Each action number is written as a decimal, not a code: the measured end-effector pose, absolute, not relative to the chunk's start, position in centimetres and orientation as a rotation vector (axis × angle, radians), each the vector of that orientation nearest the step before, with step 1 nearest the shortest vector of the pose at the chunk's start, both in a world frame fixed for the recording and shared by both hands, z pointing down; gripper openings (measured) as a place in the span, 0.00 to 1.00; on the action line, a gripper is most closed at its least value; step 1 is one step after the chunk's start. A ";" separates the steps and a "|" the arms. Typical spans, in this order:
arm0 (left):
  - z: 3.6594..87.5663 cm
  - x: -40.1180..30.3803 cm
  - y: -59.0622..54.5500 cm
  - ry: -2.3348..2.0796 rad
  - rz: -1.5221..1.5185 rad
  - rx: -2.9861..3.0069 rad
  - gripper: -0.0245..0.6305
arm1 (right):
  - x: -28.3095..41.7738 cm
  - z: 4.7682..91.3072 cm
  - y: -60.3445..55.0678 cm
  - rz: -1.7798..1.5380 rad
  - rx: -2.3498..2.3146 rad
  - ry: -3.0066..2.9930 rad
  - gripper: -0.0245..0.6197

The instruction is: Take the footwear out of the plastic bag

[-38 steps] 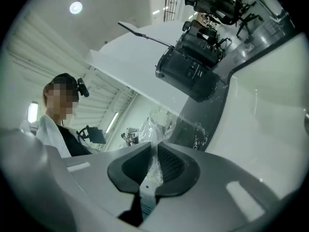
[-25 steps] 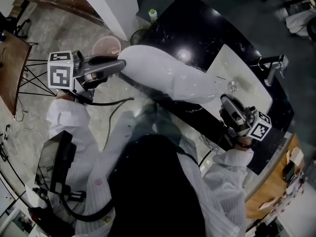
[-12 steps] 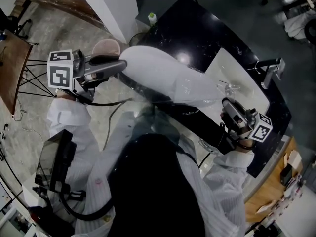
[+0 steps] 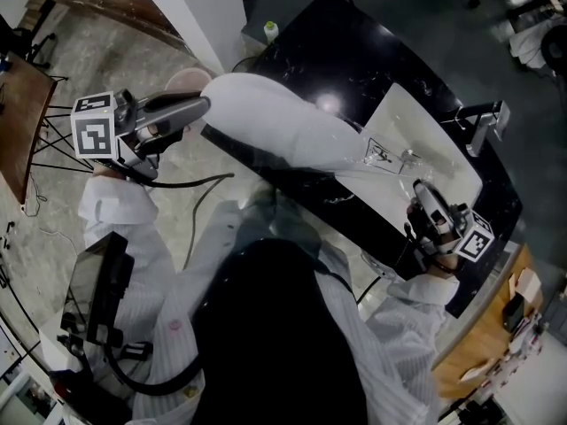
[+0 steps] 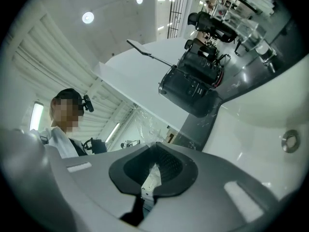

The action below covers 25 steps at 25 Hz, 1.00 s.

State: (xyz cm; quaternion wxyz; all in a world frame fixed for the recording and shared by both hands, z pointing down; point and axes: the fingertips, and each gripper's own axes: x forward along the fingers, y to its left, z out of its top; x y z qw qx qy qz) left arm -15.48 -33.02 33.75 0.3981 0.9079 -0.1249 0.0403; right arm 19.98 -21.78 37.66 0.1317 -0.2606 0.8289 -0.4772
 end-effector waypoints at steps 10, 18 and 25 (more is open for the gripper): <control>33.4 -17.6 -34.5 -0.462 0.175 2.318 0.10 | 27.9 37.6 -20.4 -1.306 -1.172 2.368 0.06; 30.3 -17.3 -36.2 -0.633 0.167 2.397 0.10 | 31.1 32.8 -20.3 -1.002 -1.757 2.378 0.06; 26.1 -13.0 -37.3 -0.879 0.196 2.547 0.10 | 25.5 27.6 -24.0 -0.545 -2.023 2.314 0.06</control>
